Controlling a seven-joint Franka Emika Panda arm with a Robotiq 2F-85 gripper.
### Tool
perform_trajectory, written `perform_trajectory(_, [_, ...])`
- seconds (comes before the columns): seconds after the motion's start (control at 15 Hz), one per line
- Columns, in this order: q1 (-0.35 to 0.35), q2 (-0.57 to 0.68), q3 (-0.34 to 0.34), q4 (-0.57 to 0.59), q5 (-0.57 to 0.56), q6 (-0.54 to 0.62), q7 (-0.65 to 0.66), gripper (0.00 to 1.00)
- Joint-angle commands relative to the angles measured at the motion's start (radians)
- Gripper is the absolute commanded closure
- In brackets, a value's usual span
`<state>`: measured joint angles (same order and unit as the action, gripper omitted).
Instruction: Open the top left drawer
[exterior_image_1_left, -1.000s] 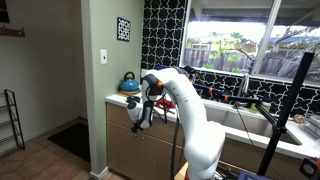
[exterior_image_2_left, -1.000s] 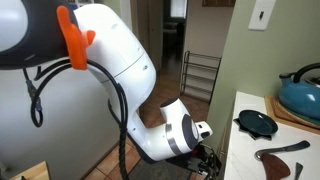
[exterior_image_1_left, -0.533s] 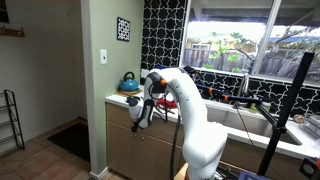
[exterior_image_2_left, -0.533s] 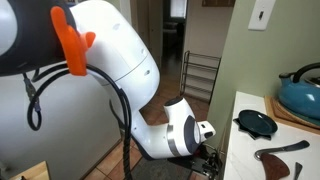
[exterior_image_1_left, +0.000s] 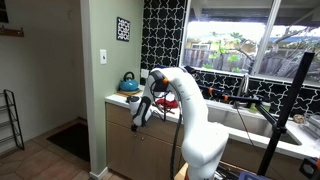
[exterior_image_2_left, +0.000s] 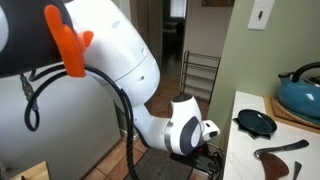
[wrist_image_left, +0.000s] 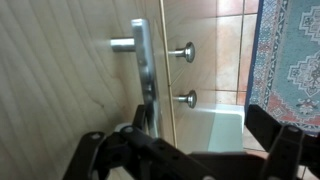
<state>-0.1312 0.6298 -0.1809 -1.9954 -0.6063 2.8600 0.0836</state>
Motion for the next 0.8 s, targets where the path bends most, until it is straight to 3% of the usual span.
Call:
perform_trajectory(0.0, [0.009, 0.004, 0.081, -0.05, 0.155, -0.035, -0.109, 0.0])
perform_trajectory(0.33, [0.027, -0.008, 0.086, -0.047, 0.241, -0.088, -0.183, 0.0])
perform_trajectory(0.73, [0.039, -0.017, 0.101, -0.057, 0.268, -0.118, -0.202, 0.0])
